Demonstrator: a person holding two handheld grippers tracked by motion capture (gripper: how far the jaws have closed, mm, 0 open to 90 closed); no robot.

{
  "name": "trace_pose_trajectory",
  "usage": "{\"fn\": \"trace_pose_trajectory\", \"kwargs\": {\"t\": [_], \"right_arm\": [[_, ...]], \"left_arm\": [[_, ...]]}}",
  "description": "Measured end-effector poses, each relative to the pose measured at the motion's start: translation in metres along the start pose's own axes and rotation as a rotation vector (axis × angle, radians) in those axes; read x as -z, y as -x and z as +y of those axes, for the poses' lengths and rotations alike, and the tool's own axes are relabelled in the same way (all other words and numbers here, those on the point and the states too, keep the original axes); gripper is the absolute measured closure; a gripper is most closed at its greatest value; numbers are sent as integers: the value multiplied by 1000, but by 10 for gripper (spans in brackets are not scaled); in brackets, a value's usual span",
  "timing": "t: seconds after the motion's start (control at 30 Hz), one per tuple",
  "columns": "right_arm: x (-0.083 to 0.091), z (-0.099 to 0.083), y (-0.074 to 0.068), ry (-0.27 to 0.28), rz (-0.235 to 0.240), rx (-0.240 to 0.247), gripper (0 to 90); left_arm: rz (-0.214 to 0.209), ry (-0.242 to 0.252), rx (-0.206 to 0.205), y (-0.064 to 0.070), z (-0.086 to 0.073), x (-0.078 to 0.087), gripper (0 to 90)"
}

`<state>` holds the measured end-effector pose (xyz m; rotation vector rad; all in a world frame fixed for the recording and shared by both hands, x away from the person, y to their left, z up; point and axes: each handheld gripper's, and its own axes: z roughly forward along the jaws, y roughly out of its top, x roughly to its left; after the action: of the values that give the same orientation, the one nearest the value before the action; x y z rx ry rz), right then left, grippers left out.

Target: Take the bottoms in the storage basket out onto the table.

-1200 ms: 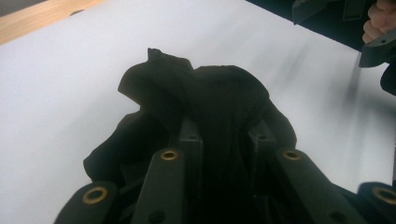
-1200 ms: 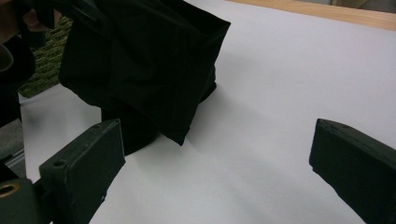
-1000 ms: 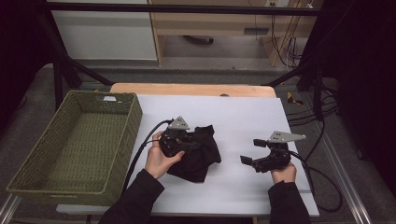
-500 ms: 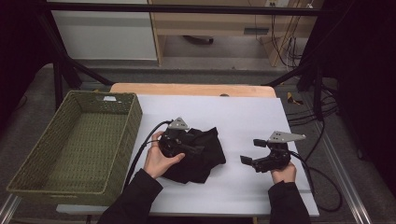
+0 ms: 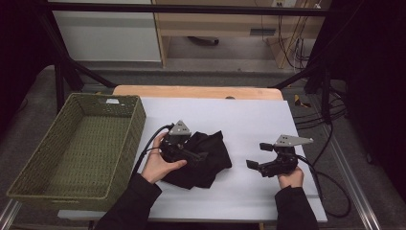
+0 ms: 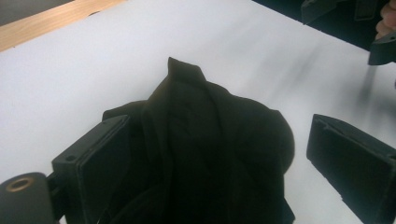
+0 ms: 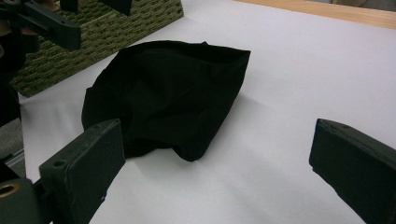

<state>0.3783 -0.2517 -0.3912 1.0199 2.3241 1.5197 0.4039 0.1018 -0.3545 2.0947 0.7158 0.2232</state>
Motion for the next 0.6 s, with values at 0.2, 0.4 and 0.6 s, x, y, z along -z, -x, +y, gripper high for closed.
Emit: {"fn": "trace_pose_trajectory", "kwargs": {"t": [0.2,0.4,0.6], "right_arm": [[0,0,0,5,-1,-3,40],[0,0,0,2,-1,-1,40],[0,0,0,4,-2,-3,40]], "left_arm": [[4,-18,4,2,2,10,35],[9,-10,4,4,4,25,28],[23,2,-6,5,6,42,28]]}}
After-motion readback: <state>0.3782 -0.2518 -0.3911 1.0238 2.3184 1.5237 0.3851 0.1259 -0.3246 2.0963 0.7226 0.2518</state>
